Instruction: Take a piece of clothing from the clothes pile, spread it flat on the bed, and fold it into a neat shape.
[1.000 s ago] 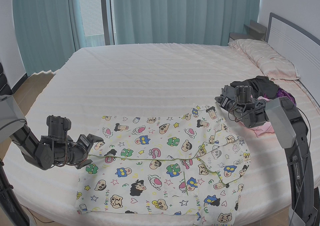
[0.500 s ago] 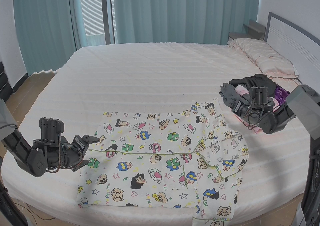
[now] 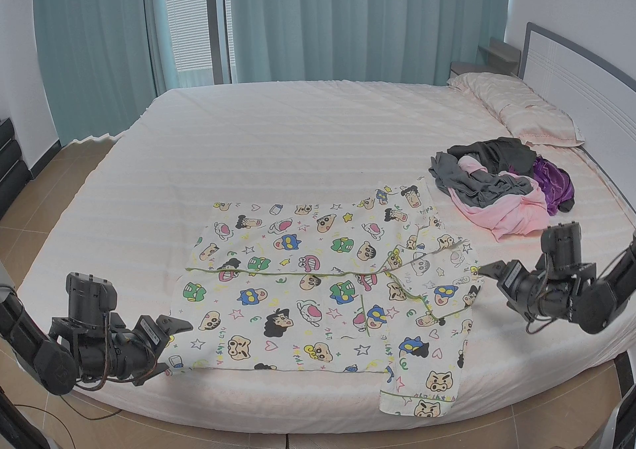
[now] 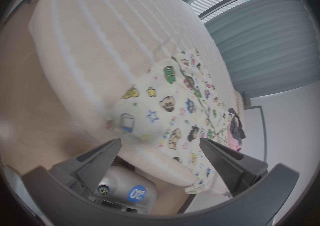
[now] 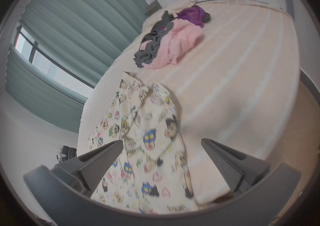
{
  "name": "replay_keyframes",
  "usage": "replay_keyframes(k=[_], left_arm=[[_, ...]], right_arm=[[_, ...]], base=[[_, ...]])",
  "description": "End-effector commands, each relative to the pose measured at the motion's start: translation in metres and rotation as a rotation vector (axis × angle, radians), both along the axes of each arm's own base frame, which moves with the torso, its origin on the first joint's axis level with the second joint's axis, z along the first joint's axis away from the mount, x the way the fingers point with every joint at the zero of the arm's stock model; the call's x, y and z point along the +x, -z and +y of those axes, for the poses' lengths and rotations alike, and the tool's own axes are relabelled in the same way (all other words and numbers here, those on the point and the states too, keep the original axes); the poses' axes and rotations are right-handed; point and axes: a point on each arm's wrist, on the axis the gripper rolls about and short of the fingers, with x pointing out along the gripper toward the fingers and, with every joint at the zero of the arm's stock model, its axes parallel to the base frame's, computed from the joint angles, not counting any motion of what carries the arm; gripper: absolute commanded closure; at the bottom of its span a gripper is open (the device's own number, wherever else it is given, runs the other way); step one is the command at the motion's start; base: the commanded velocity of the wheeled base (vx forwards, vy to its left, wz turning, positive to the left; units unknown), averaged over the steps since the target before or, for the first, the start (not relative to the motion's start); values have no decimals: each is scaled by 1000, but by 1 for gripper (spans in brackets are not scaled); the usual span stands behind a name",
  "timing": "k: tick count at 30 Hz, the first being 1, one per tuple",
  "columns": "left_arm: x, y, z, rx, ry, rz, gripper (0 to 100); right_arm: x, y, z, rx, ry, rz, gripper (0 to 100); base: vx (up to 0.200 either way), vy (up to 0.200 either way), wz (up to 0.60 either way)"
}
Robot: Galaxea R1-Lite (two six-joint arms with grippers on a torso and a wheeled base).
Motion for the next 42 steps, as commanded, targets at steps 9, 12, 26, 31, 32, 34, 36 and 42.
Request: replay_keyframes(k=[9,12,26,31,32,34,36,42], left_arm=[[-6,46,-29,150,-70,193,0],[2,45,-34,135,-101,177,0],[28,54,-36,169,-205,152,0],[25,52,-35,124,-261,148,0],[26,52,-35,123,-262,143,0],[27,52,-35,119,-273,113,0],[27,52,-34,120,-277,109,0],[29,55,-35,135,-286,102,0]], right_arm=[[-59,-5,5,91,-24,-60,0],[-62,-4,8,88,-38,-57,0],[-72,-1,11,90,-56,-44,0],[-80,-3,8,117,-54,-66,0],[-80,-3,8,118,-54,-68,0],[-80,-4,8,122,-49,-75,0],[-80,-3,9,119,-50,-74,0],[-79,-6,9,120,-50,-94,0]], base=[[0,0,0],[0,0,0],[0,0,0],[0,0,0],[0,0,0],[0,0,0],[0,0,0],[0,0,0]])
